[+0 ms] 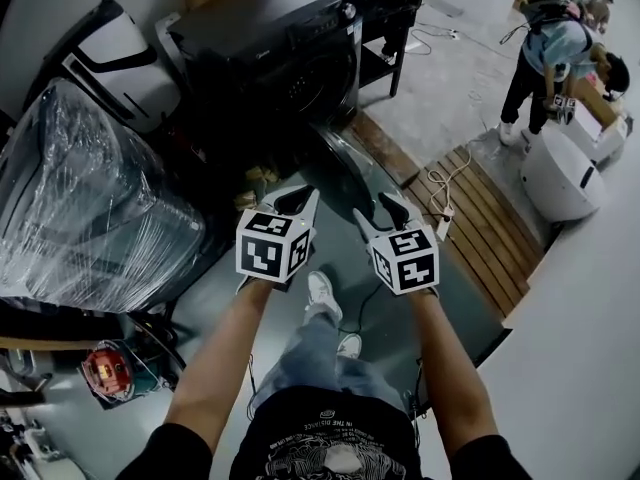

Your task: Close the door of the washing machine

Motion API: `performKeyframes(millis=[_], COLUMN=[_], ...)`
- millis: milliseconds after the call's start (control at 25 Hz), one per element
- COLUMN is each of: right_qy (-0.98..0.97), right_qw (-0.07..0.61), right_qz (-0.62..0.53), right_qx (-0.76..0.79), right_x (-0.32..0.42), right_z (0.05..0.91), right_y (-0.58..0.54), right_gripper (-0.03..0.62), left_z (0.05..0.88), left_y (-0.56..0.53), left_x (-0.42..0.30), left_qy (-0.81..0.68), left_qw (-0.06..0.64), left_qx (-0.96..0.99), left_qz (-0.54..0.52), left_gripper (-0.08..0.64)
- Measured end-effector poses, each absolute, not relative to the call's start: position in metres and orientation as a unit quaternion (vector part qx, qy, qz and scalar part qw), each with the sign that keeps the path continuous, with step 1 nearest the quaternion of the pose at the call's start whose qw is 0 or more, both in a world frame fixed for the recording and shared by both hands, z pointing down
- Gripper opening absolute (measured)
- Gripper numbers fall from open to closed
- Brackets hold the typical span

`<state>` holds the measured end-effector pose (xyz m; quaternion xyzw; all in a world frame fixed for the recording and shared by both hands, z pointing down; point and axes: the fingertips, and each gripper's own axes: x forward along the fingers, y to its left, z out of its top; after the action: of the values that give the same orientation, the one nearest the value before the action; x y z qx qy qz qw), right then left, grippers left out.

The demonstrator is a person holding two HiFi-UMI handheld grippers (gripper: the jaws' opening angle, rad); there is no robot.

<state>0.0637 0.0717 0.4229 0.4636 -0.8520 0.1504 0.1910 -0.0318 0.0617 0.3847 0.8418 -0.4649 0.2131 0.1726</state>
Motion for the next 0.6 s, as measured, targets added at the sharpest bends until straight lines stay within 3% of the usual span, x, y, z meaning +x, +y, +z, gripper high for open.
performKeyframes(millis=[600], right_qy=[-0.839], right_qw=[0.252], right_qz=[0.158], right_qx=[0.455], right_x=[0.053], right_z=[0.516], right_y=[0.001], right_gripper=[0.216], left_z=[0.447], left_y=[0.007], left_x=[-0.045], left_qy=[-0.465], left_qw=[0.197], left_qx=[0.836], left_qz=[0.215], left_gripper=[0.037])
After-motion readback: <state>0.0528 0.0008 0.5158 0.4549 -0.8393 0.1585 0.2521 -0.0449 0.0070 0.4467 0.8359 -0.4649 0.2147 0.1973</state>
